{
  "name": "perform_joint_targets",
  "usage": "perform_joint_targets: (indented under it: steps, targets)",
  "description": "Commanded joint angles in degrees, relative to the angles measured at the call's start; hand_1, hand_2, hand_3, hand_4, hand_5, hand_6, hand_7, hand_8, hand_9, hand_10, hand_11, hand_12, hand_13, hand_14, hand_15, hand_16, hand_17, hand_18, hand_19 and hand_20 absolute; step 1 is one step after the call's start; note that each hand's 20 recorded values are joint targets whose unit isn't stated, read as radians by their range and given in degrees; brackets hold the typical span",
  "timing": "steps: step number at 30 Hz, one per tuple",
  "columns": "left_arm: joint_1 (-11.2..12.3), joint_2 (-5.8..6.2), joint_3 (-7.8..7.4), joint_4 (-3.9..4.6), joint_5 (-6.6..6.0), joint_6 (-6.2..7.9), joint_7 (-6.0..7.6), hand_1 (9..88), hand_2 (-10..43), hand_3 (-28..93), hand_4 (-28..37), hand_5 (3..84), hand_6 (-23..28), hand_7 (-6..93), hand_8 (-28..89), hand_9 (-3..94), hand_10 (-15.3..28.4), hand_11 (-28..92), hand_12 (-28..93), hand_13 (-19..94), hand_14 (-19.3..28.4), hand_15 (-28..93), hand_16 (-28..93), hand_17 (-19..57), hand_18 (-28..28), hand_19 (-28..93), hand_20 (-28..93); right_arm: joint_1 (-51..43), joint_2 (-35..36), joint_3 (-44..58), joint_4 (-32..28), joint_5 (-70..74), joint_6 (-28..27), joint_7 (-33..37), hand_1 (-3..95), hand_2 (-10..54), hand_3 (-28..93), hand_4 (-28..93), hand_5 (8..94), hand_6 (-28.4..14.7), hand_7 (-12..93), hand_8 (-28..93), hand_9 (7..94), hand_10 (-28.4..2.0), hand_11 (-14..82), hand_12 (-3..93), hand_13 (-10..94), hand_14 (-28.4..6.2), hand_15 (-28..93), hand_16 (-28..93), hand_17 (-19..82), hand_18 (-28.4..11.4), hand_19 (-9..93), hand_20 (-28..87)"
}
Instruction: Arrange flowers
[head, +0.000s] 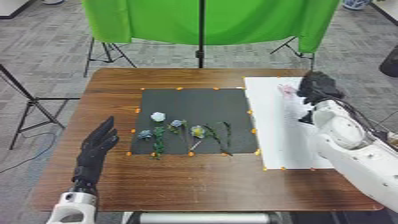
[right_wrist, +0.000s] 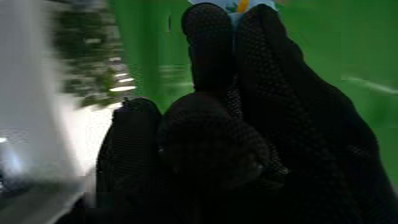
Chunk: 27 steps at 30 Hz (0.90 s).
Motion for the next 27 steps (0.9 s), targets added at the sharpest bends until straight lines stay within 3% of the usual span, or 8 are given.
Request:
perform_joint_targets:
  steps: [1,10,21,27]
  targets:
    - [0.5,-0.92,0.93,0.56,0.55,-1.94,-0.85,35.7,-9.5,59,-15.1,31.6,3.4,6.1,-4,23.8,7.7,2,18,22,11.5,4,5,2.7,9.8,1,18,9.1,-4.5,-11.1,-10.1,7.0,-7.7,-9.6,63.6,-9.5,53,-17,80.8,0.2,19,10,91.9,-8.9,7.0,37.7,94,-1.1,59,31,70,-9.0,93,55]
    - [0.8,-0.84,0.61,0.44,0.34,-1.86,-1.28,35.7,-9.5,59,-15.0,31.8,3.5,6.0,-4,24.2,7.9,2,18,22,11.6,4,5,2.5,9.9,1,18,12.7,-8.4,-19.7,-7.1,7.7,-9.9,-13.2,62.3,-9.5,53,-17,79.9,0.5,19,10,90.8,-8.8,6.7,38.0,94,-1.1,58,32,70,-8.8,93,56]
    - [0.7,-1.15,0.81,0.68,0.28,-1.71,-0.99,35.5,-9.5,59,-15.0,31.7,3.4,5.8,-4,24.5,7.9,2,18,22,11.7,4,5,2.4,9.9,1,18,11.2,-7.5,-19.4,-6.1,5.7,-11.3,-13.3,60.7,-9.5,50,-17,73.0,0.4,19,9,83.2,-9.5,6.3,37.1,92,-1.4,58,34,68,-8.6,93,56]
    - [0.6,-1.2,0.88,0.68,0.38,-1.58,-0.95,35.5,-9.5,59,-15.1,31.3,3.2,5.7,-4,24.6,7.9,2,18,22,11.8,4,5,2.2,10.0,1,18,9.8,-6.9,-17.7,-6.7,6.3,-14.5,-13.5,58.8,-9.5,51,-16,70.6,0.3,19,8,79.1,-10.1,10.9,32.9,91,-1.7,59,33,67,-8.9,93,55]
